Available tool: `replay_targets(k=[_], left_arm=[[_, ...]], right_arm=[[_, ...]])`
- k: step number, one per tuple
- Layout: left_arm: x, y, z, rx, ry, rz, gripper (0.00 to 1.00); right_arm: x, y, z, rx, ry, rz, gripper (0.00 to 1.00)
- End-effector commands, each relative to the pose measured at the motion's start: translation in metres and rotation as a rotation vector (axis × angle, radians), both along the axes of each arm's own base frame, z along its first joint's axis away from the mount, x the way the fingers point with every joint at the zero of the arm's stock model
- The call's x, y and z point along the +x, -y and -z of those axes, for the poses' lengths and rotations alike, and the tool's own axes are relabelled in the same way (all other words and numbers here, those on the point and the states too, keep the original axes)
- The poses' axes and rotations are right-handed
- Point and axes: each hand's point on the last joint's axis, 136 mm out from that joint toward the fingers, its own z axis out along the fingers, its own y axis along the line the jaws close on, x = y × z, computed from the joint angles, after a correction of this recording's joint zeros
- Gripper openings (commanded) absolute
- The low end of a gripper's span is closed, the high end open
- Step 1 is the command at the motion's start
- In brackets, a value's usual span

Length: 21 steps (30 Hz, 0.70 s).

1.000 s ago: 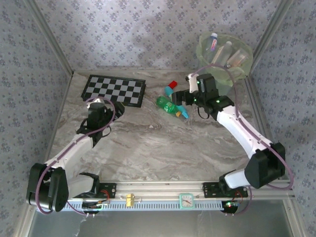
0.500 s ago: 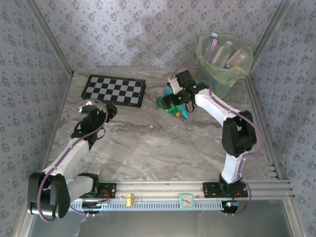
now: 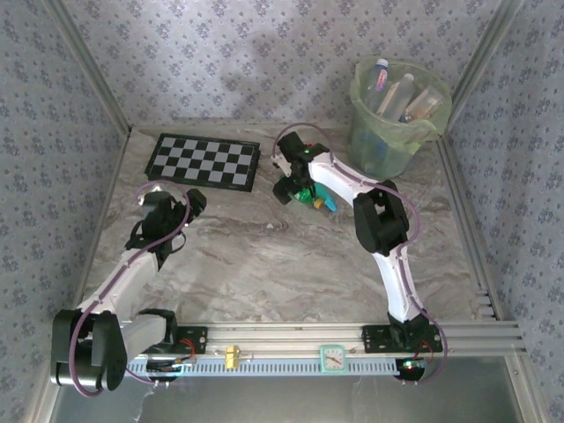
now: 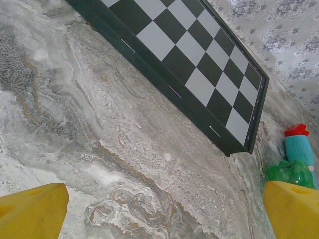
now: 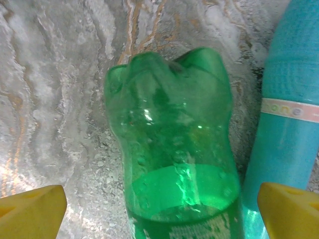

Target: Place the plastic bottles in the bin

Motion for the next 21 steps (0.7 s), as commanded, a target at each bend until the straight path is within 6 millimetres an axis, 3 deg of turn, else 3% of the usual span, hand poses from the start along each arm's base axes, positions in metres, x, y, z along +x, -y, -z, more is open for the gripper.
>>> replay_targets(k=[1,12,21], left_arm=[[-0.001,0.000,-0.003,-0.020,0.016,0.003,1.00],[0.000,0.001,-0.003,-0.026,0.017,0.005,1.00],[-0.001,0.001,-0.004,-0.031,0.019,0.006,1.00]], right_arm=[[-0.005,0.004,0.008,-0.109,-0.009,-0.050,1.00],[-0.013,-0.008,0.026,-0.137,-0.028,-0.090,0.83],[-0.015,-0.015,0.015,-0.102,-0.028,-0.106,0.61]])
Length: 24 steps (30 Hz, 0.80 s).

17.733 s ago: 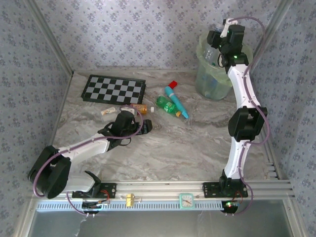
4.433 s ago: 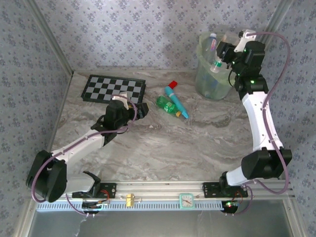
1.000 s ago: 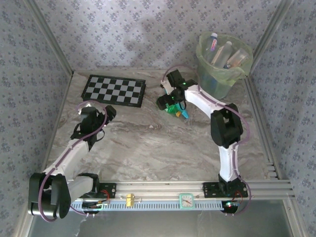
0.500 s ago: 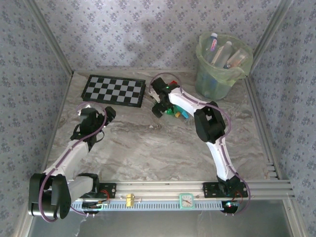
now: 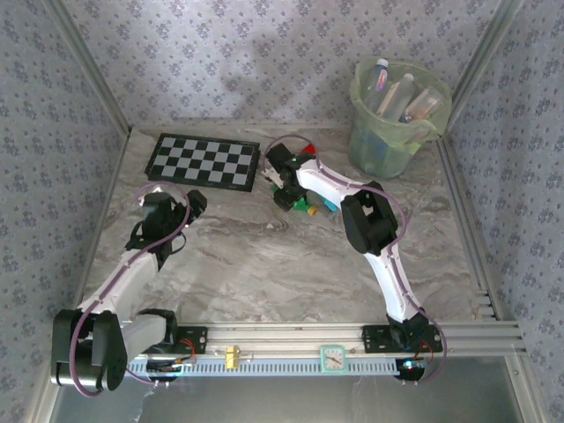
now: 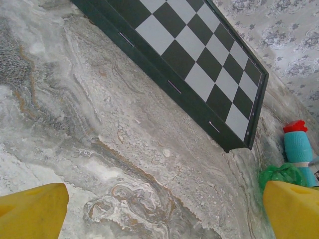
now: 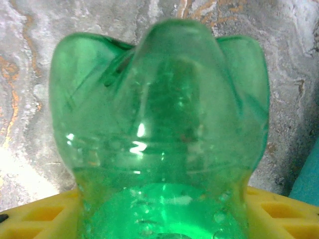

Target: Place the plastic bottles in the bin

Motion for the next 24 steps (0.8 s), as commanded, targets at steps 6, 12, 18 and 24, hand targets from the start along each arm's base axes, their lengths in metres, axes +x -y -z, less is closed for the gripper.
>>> replay_targets(k=[6,12,18,24], left_arm=[[0.001,0.001,-0.009,-0.022,0.031,0.005,1.00],[0.003,0.005,-0.011,-0.041,0.041,0.017,1.00],[0.008,0.012,-0.013,-0.072,0.053,0.039,1.00],[0.017,0.029,-0.017,-0.070,0.062,0.092,1.00]], right_arm=[[-0.006,-0.021,-0.051,0.147,0.024,-0.034,0.55],[-0.010,-0.029,-0.128,0.360,0.110,-0.059,0.55],[-0.012,-0.015,-0.221,0.550,0.243,-0.074,0.54],[-0.005,0.028,-0.315,0.641,0.424,-0.054,0.53]])
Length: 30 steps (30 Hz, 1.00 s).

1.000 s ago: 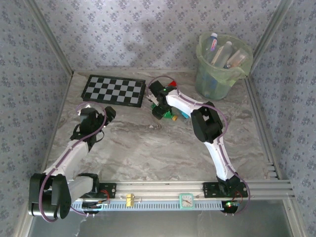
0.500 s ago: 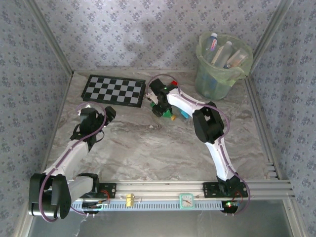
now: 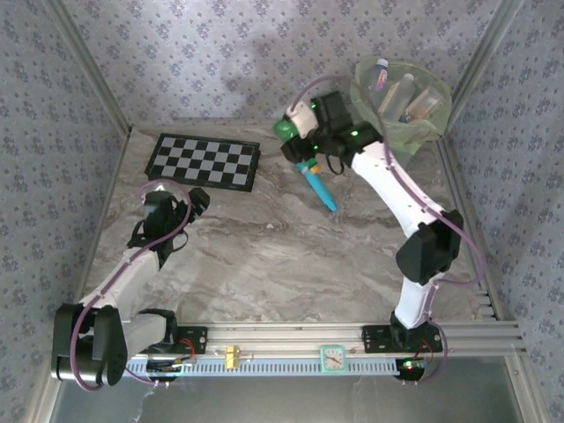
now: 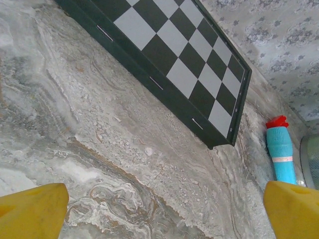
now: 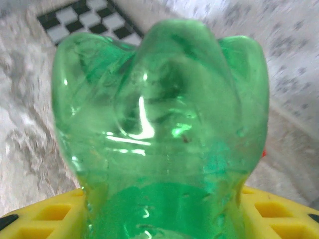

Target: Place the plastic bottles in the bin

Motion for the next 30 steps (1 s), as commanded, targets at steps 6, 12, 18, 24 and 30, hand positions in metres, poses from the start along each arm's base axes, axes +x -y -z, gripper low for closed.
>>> replay_targets(k=[6,12,18,24,30], left_arm=[[0.022,0.044,-0.025,0.022,0.060,0.140,1.00],[0.029,0.068,-0.029,0.050,0.061,0.213,1.00],[0.029,0.076,-0.030,0.060,0.059,0.236,1.00],[0.025,0.076,-0.027,0.067,0.044,0.237,1.00],[0.020,0.072,-0.028,0.085,0.040,0.233,1.00]], right_arm=[[0.026,0.083,-0.106,0.058,0.216,0.192,0.53],[0.061,0.158,-0.144,0.071,0.348,0.433,0.53],[0.098,0.211,-0.140,0.084,0.357,0.604,0.53],[0.129,0.236,-0.105,0.070,0.299,0.700,0.53],[0.145,0.247,-0.068,0.073,0.213,0.740,0.53]])
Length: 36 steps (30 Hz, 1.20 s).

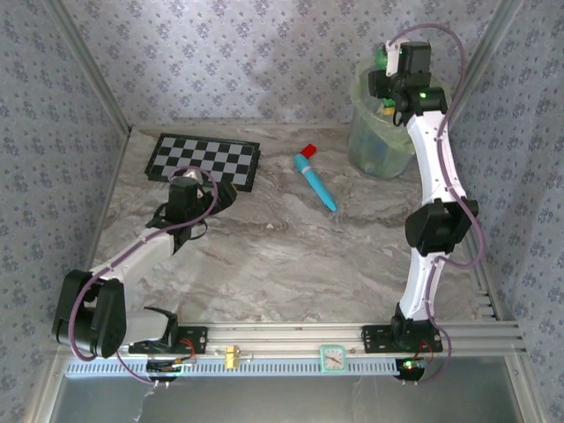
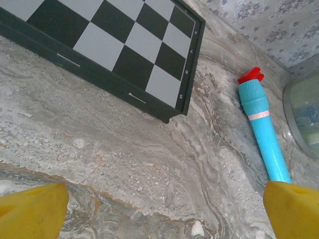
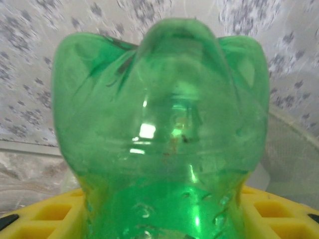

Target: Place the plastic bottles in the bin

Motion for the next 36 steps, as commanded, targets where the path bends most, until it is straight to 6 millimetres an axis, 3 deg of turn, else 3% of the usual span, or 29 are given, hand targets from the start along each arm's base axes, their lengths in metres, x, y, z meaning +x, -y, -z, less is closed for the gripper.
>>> replay_targets(k=[1,6,9,14,17,23,28,36], left_arm=[[0.000,0.001,-0.017,0.014,0.039,0.011,1.00],[-0.002,-0.001,-0.018,0.019,0.040,0.007,1.00],[-0.003,-0.001,-0.019,0.018,0.040,0.009,1.00],[-0.004,-0.002,-0.021,0.020,0.045,0.007,1.00],[-0.004,-0.003,-0.023,0.022,0.052,0.002,1.00],[-0.006,-0.004,-0.024,0.024,0.052,-0.003,1.00],[-0.007,-0.007,-0.025,0.032,0.053,-0.007,1.00],[-0.006,-0.006,-0.027,0.024,0.058,-0.009,1.00]], right_arm=[[0.002,0.013,-0.003,0.039,0.003,0.056,0.53],[0.005,0.027,0.020,0.071,-0.053,0.118,0.54],[0.004,0.034,0.023,0.103,-0.064,0.148,0.63],[0.000,0.041,0.006,0.105,-0.021,0.180,0.85],[-0.002,0.043,-0.007,0.106,0.016,0.185,0.89],[0.000,0.046,-0.001,0.099,0.000,0.195,0.80],[0.005,0.043,0.019,0.125,-0.052,0.177,0.55],[0.008,0.008,0.072,0.117,-0.160,0.103,0.53]])
